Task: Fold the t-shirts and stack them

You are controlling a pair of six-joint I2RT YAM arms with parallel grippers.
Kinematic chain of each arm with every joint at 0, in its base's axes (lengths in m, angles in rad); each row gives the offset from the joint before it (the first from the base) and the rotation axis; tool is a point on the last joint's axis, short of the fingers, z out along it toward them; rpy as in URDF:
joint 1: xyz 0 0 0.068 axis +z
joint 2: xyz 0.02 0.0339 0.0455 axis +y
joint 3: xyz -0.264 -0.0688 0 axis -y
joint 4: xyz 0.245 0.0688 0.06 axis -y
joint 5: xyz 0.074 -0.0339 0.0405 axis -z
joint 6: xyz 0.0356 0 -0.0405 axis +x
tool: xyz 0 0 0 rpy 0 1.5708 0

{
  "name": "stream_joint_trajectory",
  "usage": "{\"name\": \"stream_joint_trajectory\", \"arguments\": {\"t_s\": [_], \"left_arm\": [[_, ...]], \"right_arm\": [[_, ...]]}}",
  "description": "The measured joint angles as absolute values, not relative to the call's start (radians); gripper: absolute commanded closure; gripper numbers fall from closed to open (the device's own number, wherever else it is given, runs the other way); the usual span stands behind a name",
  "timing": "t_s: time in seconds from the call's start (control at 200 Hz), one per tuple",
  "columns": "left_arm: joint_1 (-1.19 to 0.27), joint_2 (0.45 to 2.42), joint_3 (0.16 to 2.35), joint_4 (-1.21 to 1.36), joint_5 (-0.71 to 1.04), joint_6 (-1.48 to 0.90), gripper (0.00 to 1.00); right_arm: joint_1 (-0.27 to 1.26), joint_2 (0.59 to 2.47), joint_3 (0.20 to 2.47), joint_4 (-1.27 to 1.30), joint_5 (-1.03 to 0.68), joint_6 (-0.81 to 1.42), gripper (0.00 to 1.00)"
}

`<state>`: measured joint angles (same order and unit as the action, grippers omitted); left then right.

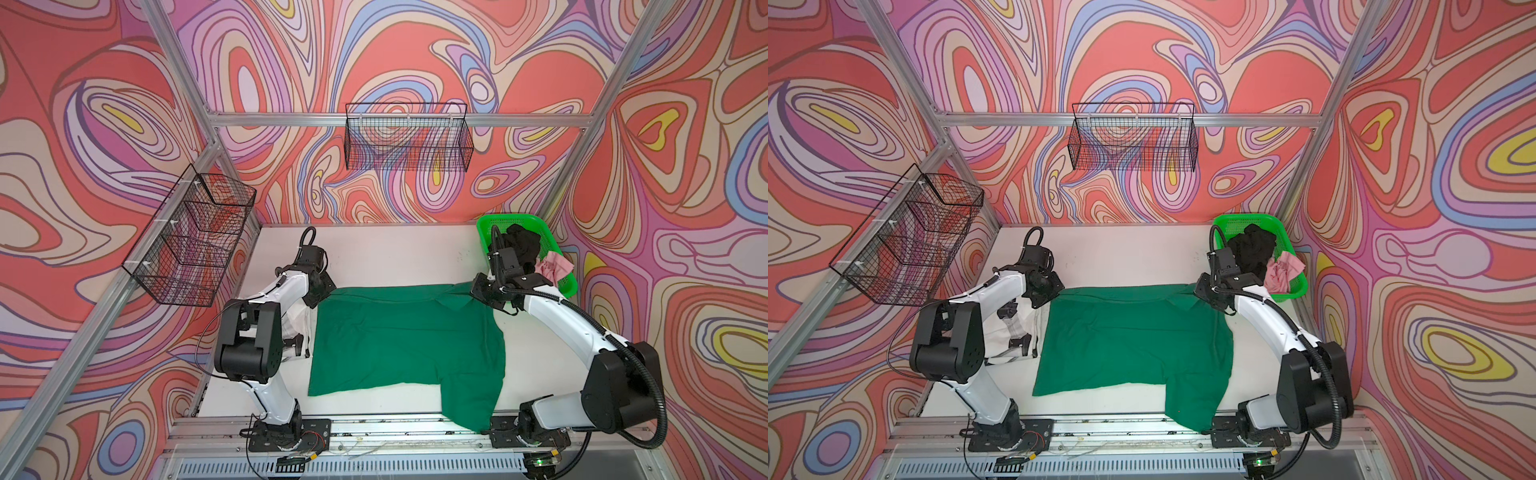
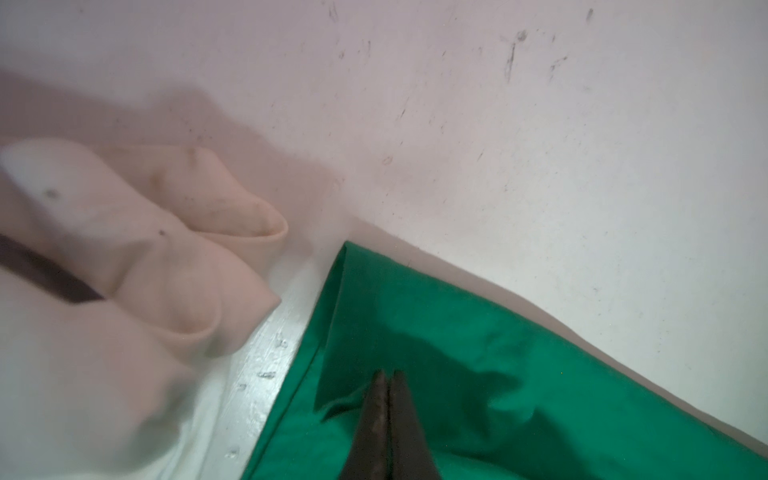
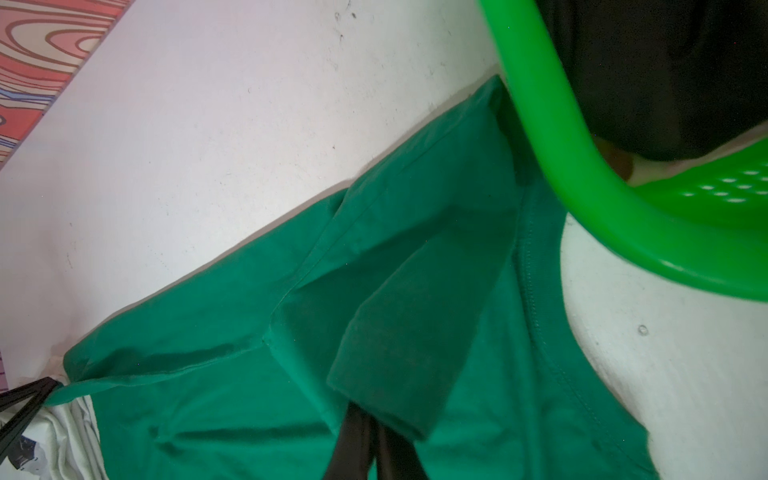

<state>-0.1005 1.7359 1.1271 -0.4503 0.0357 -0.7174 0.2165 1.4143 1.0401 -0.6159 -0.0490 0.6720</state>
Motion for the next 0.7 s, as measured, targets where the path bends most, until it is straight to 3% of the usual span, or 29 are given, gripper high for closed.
{"name": "stream_joint_trajectory", "arguments": {"t_s": [0.13,0.31,0.441,0.701], "left_arm": [[-0.104,1.735,1.117,-0.448,0.036,-0.728,1.0],[-0.104,1.728,1.105,-0.446,0.03,-0.737,0.88],[-0.104,1.706,1.105,-0.446,0.019,-0.738,0.69],[-0.104,1.667,1.105,-0.452,-0.004,-0.738,0.48]], "right_arm": [[0.216,1.411,1.032,-0.615,-0.056,0.672,1.0],[0.218,1.41,1.005,-0.621,-0.061,0.672,1.0],[0.218,1.41,0.994,-0.621,-0.061,0.672,1.0],[0.227,1.391,0.963,-0.625,-0.066,0.672,1.0]]}}
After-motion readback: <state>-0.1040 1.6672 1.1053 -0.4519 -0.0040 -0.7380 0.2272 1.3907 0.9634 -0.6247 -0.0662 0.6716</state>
